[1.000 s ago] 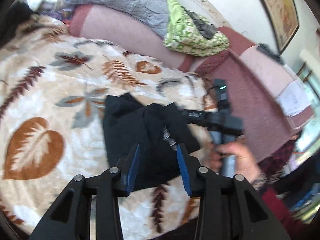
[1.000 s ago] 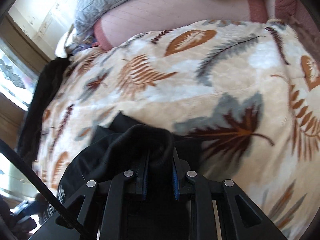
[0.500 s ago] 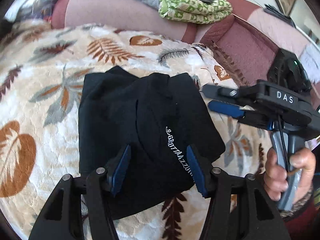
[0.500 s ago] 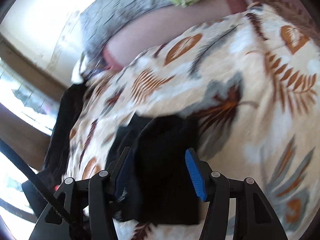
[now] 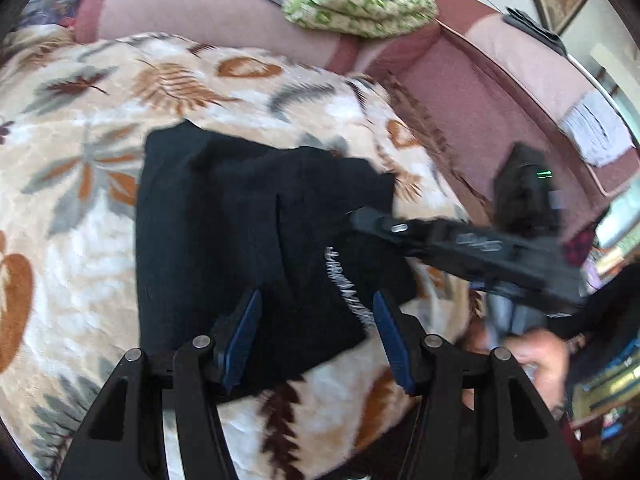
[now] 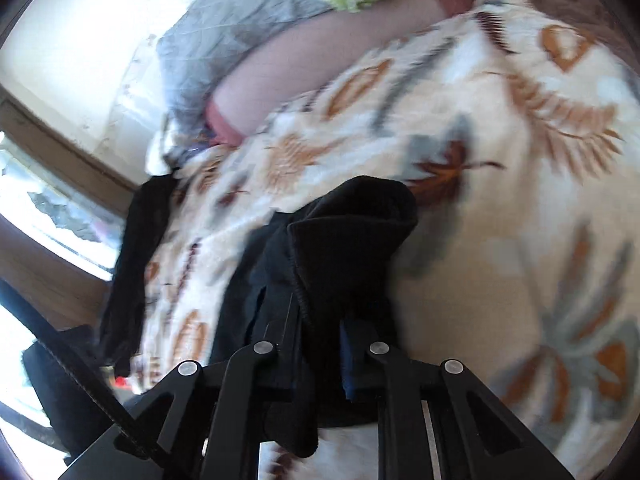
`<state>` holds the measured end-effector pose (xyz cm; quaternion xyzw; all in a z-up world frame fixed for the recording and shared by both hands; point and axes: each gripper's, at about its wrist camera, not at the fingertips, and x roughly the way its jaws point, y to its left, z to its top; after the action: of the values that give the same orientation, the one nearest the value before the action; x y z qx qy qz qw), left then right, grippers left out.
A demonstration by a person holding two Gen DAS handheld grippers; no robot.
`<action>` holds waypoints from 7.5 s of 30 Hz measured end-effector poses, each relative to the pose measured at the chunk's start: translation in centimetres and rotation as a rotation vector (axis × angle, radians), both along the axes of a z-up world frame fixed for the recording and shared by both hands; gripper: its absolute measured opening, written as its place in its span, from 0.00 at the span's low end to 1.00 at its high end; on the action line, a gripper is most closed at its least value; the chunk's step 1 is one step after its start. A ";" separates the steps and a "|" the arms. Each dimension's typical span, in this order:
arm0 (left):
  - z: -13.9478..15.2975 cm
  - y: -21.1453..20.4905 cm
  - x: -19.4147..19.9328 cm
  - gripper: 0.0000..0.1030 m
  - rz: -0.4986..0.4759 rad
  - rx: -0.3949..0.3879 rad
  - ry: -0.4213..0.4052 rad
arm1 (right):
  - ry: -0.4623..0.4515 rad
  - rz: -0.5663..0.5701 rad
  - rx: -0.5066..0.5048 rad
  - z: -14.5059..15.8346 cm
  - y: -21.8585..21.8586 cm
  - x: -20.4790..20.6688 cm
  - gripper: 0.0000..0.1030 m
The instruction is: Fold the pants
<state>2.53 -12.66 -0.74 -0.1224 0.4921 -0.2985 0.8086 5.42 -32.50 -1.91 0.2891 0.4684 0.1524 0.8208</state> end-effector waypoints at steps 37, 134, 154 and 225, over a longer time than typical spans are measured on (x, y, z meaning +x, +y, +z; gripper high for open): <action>0.8 5.1 3.0 0.64 0.291 0.208 -0.009 | -0.148 -0.175 0.020 -2.3 -4.5 -0.2 0.65; 0.4 3.4 6.5 0.29 0.177 0.211 -0.095 | -0.110 0.060 -0.007 -1.5 4.2 0.9 0.35; 5.6 8.8 8.4 0.29 0.286 0.268 -0.246 | -0.208 0.157 -0.053 4.0 11.0 5.0 0.34; -4.0 17.8 22.4 0.55 0.428 0.010 0.044 | -0.001 0.010 0.146 -3.1 11.5 20.4 0.69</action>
<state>24.96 5.15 -4.76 -0.2268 0.4739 -0.1146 0.8431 25.78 -20.96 -4.97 0.3457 0.4570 0.1904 0.7971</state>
